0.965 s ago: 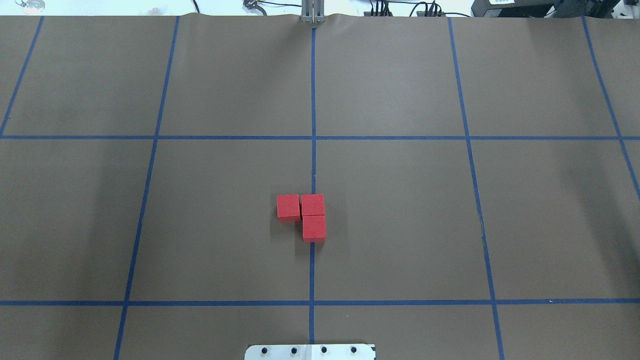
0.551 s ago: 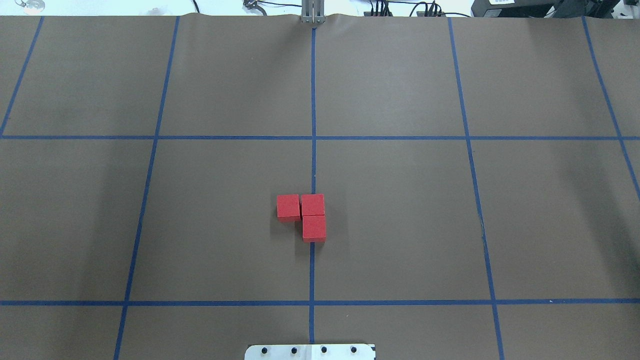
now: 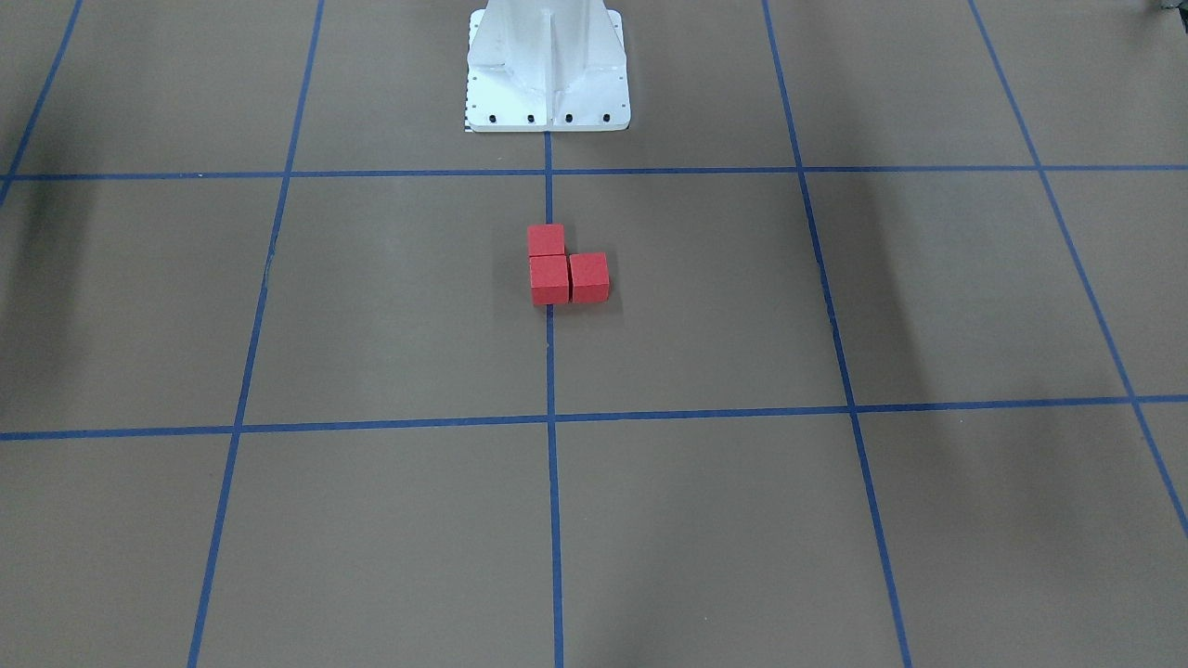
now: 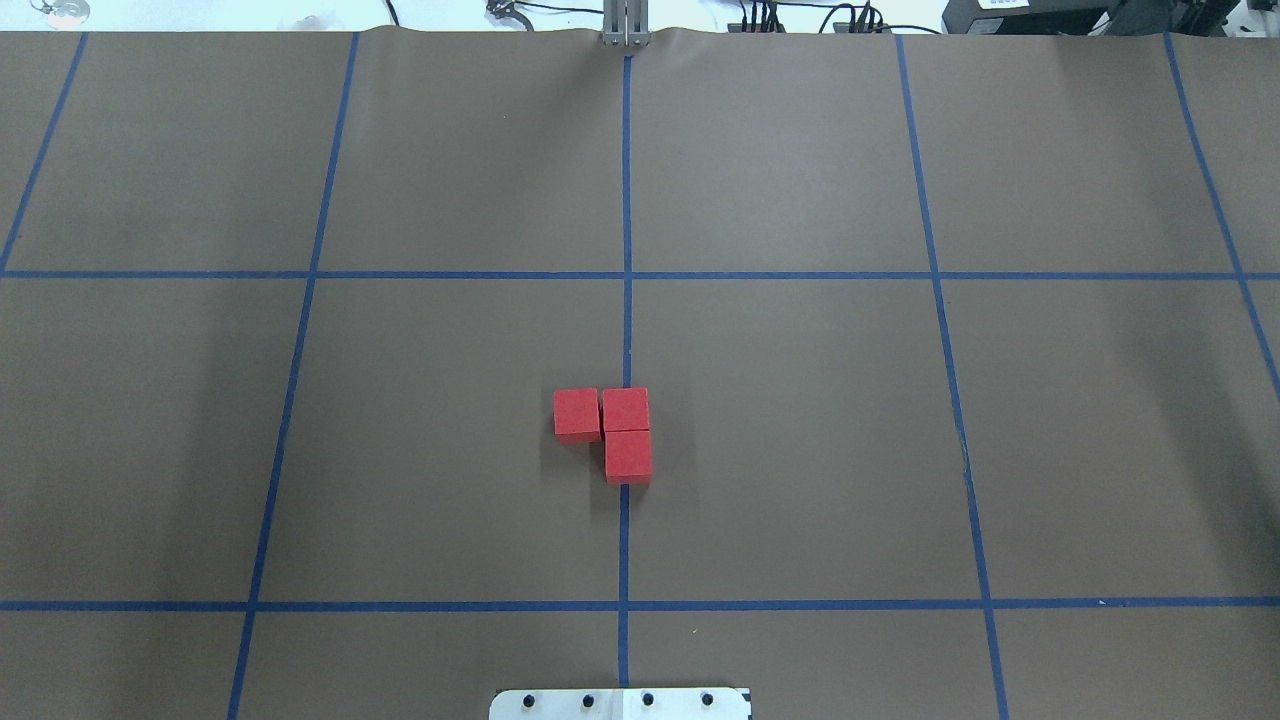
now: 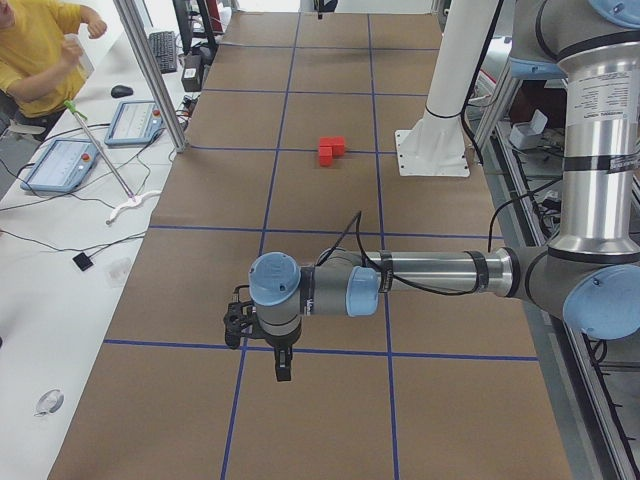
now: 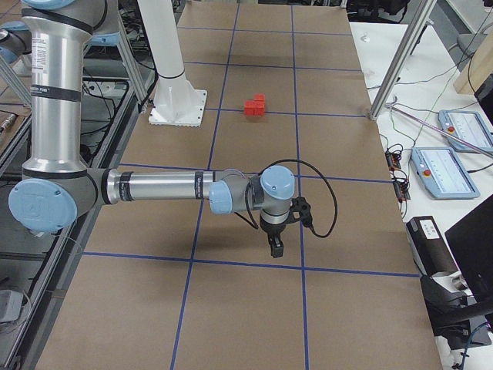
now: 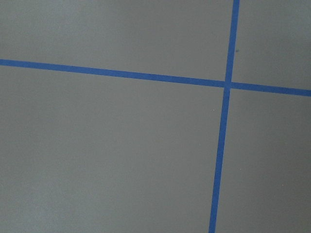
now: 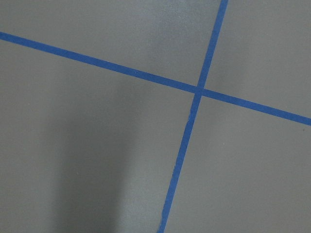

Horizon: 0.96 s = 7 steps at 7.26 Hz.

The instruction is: Form red blocks into L shape at center

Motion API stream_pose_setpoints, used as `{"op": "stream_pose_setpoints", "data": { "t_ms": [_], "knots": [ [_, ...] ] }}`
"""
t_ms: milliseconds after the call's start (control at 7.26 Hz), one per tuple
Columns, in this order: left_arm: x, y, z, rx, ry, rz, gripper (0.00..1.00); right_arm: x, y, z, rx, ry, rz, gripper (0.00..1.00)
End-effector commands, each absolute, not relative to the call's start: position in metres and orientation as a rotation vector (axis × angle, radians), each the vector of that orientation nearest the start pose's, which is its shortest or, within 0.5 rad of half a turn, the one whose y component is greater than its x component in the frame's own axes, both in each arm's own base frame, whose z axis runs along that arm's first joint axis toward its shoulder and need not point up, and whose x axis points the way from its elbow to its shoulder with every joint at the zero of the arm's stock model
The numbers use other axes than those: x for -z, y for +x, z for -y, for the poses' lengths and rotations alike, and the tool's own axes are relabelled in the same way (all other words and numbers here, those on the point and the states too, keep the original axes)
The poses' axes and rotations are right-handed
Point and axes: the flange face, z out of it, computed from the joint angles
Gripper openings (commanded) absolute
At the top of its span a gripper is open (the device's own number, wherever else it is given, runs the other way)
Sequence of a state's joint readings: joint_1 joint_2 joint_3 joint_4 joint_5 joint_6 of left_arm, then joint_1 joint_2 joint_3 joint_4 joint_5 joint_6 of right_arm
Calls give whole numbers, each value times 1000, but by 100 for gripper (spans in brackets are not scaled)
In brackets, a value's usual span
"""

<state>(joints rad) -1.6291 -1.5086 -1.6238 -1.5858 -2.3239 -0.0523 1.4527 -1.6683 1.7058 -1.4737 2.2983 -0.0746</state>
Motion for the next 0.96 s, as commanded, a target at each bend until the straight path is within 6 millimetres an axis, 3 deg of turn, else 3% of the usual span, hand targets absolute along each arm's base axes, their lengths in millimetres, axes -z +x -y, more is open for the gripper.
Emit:
{"op": "stream_pose_setpoints", "data": {
  "t_ms": [0,827],
  "knots": [
    [-660,-92,461,99,15,-753,100,-634,12,462,231,106,744,100],
    [-647,-92,462,82,43,-753,100,-634,12,461,229,104,746,100]
  ]
}}
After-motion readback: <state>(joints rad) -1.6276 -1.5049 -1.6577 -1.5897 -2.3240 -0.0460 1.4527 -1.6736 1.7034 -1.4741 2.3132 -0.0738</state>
